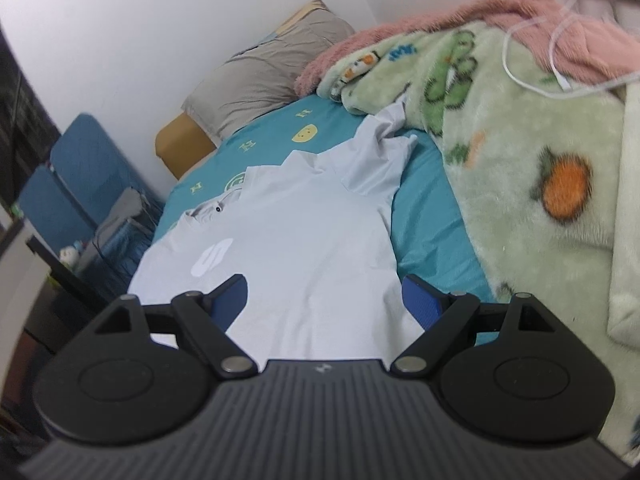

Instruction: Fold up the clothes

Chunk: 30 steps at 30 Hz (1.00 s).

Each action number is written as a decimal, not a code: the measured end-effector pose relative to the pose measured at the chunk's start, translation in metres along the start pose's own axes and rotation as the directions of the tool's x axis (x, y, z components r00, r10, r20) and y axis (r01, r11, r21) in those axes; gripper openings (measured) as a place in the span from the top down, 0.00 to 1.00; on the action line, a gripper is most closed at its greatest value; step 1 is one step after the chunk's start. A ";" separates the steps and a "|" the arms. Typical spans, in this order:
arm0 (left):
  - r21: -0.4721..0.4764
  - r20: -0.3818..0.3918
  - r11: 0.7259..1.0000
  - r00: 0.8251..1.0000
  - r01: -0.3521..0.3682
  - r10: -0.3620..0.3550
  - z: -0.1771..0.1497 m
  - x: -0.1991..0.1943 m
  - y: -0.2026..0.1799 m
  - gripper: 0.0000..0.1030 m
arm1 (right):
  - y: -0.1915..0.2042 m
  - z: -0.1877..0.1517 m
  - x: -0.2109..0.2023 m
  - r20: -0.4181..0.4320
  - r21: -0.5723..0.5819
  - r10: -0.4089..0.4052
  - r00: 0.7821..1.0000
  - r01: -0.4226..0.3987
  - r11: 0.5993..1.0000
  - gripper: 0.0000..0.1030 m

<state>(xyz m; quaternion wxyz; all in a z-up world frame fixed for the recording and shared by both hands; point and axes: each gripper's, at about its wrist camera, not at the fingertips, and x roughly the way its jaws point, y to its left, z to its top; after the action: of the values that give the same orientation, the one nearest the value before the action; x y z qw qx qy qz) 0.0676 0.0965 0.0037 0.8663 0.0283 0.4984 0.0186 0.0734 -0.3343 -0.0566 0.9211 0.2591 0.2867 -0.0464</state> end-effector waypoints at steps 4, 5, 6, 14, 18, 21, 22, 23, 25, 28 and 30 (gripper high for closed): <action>0.040 0.184 0.999 0.982 0.027 -0.034 0.009 -0.016 -0.039 0.29 | 0.012 -0.004 -0.001 0.020 -0.076 -0.014 1.000 0.016 0.997 0.17; 0.043 0.214 0.998 0.976 0.041 -0.050 0.012 -0.020 -0.048 0.29 | 0.015 -0.004 -0.002 0.026 -0.093 -0.016 1.000 0.019 0.995 0.17; 0.044 0.241 0.997 0.968 0.058 -0.067 0.015 -0.023 -0.057 0.28 | 0.018 -0.005 -0.002 0.033 -0.111 -0.018 0.999 0.021 0.994 0.17; 0.058 0.425 0.991 0.895 0.120 -0.133 0.015 -0.018 -0.110 0.16 | 0.034 -0.010 -0.003 0.090 -0.178 0.003 0.996 0.013 0.984 0.17; 0.020 0.468 0.985 0.869 0.172 -0.162 -0.001 0.001 -0.103 0.11 | 0.039 -0.014 -0.002 0.112 -0.198 0.005 0.994 0.017 0.980 0.17; 0.038 0.480 0.990 0.867 0.136 -0.137 -0.012 0.010 -0.096 0.09 | 0.042 -0.016 0.000 0.118 -0.205 -0.007 0.993 0.031 0.978 0.17; 0.048 0.482 0.992 0.867 0.117 -0.125 -0.015 0.012 -0.095 0.09 | 0.044 -0.017 0.001 0.120 -0.202 -0.010 0.993 0.034 0.979 0.17; 0.057 0.485 0.994 0.867 0.098 -0.114 -0.019 0.014 -0.093 0.08 | 0.045 -0.017 0.002 0.121 -0.199 -0.013 0.993 0.037 0.979 0.17; 0.050 0.489 0.993 0.864 0.110 -0.120 -0.021 0.015 -0.087 0.06 | 0.048 -0.017 0.003 0.130 -0.198 -0.014 0.991 0.040 0.979 0.17; 0.032 0.505 0.992 0.854 0.122 -0.122 -0.024 0.016 -0.081 0.05 | 0.053 -0.019 0.004 0.153 -0.202 -0.011 0.988 0.042 0.978 0.17; 0.032 0.519 0.995 0.849 0.096 -0.099 -0.025 0.020 -0.080 0.05 | 0.054 -0.020 0.004 0.174 -0.203 -0.013 0.985 0.049 0.978 0.17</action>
<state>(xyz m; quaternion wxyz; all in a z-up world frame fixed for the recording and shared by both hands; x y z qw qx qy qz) 0.0562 0.0186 -0.0314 0.9685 0.0090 0.2465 -0.0350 0.0794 -0.2770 -0.0482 0.9635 0.1527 0.2136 -0.0530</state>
